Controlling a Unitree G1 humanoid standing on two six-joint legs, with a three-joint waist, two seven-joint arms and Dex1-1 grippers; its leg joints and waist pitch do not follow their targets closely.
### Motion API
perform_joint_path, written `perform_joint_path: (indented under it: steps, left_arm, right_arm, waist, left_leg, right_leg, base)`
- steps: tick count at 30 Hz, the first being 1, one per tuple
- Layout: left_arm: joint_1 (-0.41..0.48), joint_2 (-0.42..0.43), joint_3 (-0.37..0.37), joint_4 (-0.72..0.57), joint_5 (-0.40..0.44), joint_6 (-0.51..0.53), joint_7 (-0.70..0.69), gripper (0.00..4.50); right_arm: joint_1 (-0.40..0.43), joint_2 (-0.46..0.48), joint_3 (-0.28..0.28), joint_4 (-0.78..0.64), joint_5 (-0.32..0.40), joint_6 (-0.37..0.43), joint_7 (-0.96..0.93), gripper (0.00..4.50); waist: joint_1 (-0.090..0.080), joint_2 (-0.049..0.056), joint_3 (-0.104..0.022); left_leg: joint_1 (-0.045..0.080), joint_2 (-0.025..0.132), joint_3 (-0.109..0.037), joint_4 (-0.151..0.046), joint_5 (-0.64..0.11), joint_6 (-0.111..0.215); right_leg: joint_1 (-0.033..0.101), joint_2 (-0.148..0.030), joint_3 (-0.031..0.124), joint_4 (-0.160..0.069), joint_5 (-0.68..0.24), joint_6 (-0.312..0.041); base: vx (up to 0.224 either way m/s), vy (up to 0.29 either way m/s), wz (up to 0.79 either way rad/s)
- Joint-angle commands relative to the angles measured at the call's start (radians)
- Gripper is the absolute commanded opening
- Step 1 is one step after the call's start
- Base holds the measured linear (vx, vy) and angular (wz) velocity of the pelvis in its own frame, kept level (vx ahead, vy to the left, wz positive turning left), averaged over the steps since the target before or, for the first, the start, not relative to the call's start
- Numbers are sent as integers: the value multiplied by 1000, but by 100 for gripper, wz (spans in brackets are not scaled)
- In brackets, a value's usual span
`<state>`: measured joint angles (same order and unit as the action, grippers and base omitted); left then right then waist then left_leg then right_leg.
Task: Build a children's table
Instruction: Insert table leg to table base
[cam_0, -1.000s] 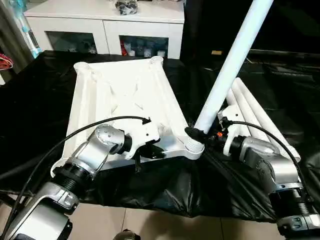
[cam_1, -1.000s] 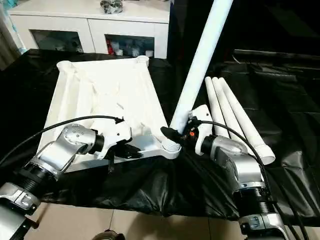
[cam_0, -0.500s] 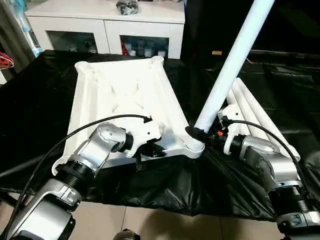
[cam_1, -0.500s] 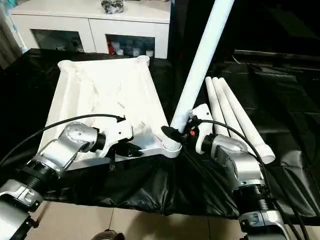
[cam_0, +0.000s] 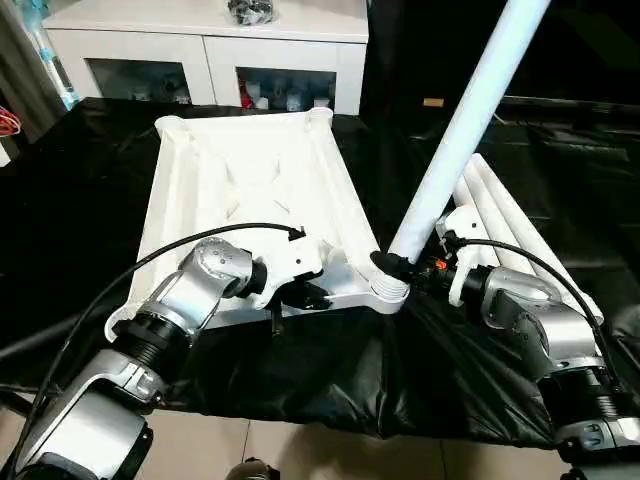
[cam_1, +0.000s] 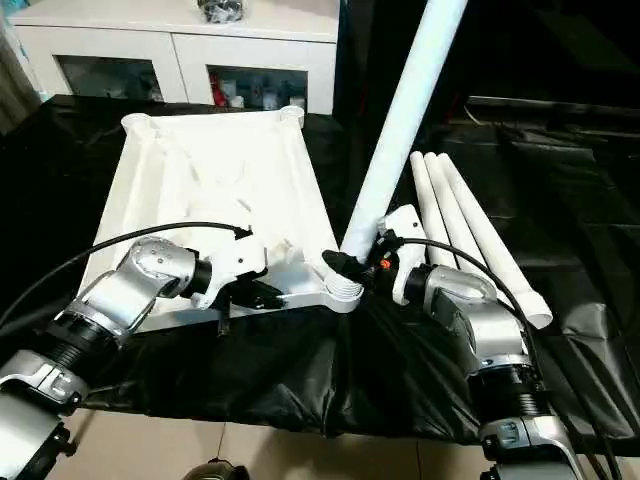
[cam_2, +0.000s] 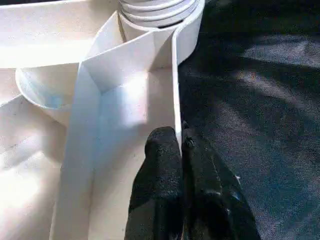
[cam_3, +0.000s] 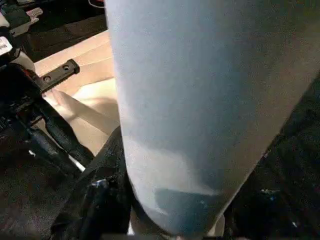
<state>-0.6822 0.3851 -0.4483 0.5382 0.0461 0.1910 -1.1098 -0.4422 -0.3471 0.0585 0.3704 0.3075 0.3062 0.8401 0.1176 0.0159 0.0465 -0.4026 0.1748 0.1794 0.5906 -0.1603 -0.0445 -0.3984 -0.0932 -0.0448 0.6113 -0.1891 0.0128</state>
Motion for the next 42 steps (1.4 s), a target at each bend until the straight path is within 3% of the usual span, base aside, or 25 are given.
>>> perform_joint_path:
  steps: [1,8,18,25,32,42]
  left_arm:
    - [-38,11,13,-2,16,-14,-9,0]
    - [-34,12,14,0,20,-7,-4,0]
    - [-35,10,14,5,22,-3,-3,0]
    - [-36,11,10,4,28,-5,-15,0]
    - [-28,25,1,-10,32,0,-37,0]
    - [-19,41,-5,-35,26,0,-84,0]
  right_arm:
    - [24,-18,-32,52,-29,16,-46,190]
    - [76,7,-71,51,-3,0,-85,190]
    - [149,20,-20,-28,-64,-44,-133,190]
    - [117,6,53,-32,-100,-35,-106,190]
    - [57,-21,94,37,-114,-1,-19,190]
    - [5,-47,139,104,-105,-10,123,190]
  waist:
    - [-4,-6,-61]
    - [-4,-6,-62]
    - [-3,-3,-61]
    - [-10,-3,-56]
    - [-13,-9,-58]
    - [-12,-5,-62]
  left_leg:
    - [35,53,-16,-83,-301,-8]
    - [32,52,-17,-83,-292,-7]
    - [34,53,-18,-87,-318,-18]
    - [36,53,-21,-91,-377,-33]
    - [33,52,-19,-88,-339,-17]
    - [34,53,-18,-85,-317,-8]
  right_leg:
    - [31,-59,34,-77,-244,-212]
    - [32,-58,33,-75,-224,-211]
    - [29,-58,34,-78,-240,-197]
    - [24,-60,35,-88,-337,-173]
    - [29,-58,34,-82,-278,-193]
    - [33,-57,33,-73,-203,-227]
  base:
    - [0,0,0]
    - [0,0,0]
    - [0,0,0]
    - [0,0,0]
    - [0,0,0]
    - [0,0,0]
